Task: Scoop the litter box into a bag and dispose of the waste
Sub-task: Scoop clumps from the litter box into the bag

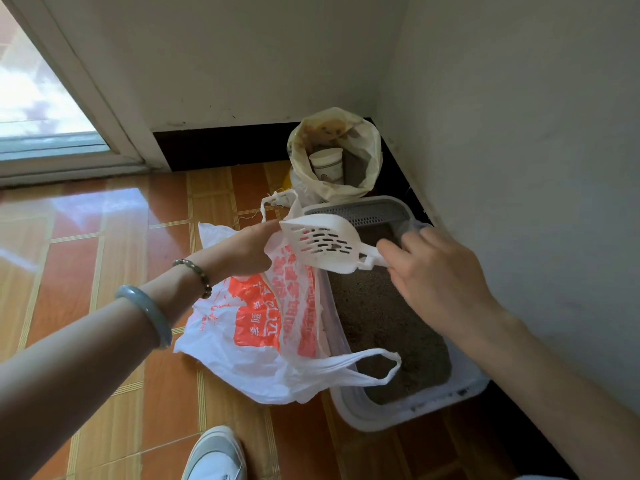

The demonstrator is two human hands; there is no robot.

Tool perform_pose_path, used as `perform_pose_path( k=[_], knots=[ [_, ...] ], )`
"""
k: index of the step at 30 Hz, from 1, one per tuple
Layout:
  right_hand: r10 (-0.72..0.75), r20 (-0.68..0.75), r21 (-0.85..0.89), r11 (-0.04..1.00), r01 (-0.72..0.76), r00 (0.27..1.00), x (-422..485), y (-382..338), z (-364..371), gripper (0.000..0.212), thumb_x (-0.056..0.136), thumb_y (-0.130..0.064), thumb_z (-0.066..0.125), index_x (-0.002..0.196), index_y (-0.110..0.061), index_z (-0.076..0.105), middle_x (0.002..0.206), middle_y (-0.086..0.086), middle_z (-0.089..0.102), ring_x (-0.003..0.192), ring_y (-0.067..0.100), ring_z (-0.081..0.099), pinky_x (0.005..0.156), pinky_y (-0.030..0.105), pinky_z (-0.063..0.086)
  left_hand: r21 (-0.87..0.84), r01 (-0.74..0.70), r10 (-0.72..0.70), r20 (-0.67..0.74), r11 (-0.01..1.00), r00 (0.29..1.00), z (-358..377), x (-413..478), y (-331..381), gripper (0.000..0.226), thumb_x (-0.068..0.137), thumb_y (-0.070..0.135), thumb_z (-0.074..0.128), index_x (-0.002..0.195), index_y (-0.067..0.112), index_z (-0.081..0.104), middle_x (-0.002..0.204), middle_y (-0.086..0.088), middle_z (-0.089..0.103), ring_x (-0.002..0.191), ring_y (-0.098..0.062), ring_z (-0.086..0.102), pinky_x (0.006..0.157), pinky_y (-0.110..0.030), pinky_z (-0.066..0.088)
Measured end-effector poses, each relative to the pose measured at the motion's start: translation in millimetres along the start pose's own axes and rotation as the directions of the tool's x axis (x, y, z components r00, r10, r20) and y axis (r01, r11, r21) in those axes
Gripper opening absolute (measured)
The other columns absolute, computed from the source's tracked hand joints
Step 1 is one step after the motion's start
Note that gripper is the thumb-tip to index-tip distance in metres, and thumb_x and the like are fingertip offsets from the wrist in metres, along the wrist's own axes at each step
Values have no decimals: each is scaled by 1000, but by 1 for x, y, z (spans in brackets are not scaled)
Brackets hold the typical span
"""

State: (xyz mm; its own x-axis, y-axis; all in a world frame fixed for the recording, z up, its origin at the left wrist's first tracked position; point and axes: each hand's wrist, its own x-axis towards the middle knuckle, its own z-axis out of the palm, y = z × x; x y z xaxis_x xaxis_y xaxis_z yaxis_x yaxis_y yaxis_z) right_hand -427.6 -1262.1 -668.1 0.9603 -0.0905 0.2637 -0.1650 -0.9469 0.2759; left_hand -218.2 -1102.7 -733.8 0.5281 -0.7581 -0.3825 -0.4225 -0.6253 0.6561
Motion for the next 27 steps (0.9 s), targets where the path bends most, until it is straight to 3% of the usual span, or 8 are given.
perform_pose_path(
  k=[4,8,13,16,20,27],
  knots=[
    [-42,-45,-19,999,42,998,-1,-9,-6,19,72,-4,70,89,-10,65,66,7,53,64,26,50,50,33,39,-84,-17,16,-10,996,1000,-5,-6,-5,75,78,-21,48,140,22,38,132,-8,49,97,-20,55,52,-19,51],
    [-70,-92,-20,997,68,993,1,-11,-8,23,70,-3,72,91,-11,68,65,5,55,63,25,51,48,30,38,-103,-7,5,-18,995,1000,-8,-8,-9,78,77,-22,46,140,24,37,132,-8,48,82,-15,57,45,-17,46],
    [-96,-151,-44,995,90,984,2,-11,-7,21,76,-1,62,93,-11,69,64,4,54,63,24,50,49,30,38,-106,-12,9,-30,994,1000,-10,-9,-11,78,77,-21,46,139,25,38,134,-8,48,97,-25,59,61,-38,58],
    [-101,-156,-28,995,97,983,1,-9,-6,23,75,0,62,94,-10,70,64,5,54,62,24,50,48,29,37,-119,-10,7,-25,993,1000,-11,-10,-11,77,78,-21,49,139,25,38,137,-8,46,102,-23,56,61,-34,58],
    [-97,-144,18,995,100,985,-1,-9,-2,24,77,-1,66,99,-10,70,64,5,55,61,23,50,47,27,35,-138,-8,7,-12,990,1000,-12,-10,-13,78,78,-21,47,140,25,38,140,-8,43,107,-27,57,69,-49,57],
    [-102,-141,57,992,111,985,-2,-10,20,25,71,2,70,93,-10,72,59,3,54,55,20,50,44,24,34,-172,-10,9,-2,985,1000,-11,-9,-17,77,79,-19,51,138,29,39,133,-2,46,104,-23,58,69,-46,58]
  ],
)
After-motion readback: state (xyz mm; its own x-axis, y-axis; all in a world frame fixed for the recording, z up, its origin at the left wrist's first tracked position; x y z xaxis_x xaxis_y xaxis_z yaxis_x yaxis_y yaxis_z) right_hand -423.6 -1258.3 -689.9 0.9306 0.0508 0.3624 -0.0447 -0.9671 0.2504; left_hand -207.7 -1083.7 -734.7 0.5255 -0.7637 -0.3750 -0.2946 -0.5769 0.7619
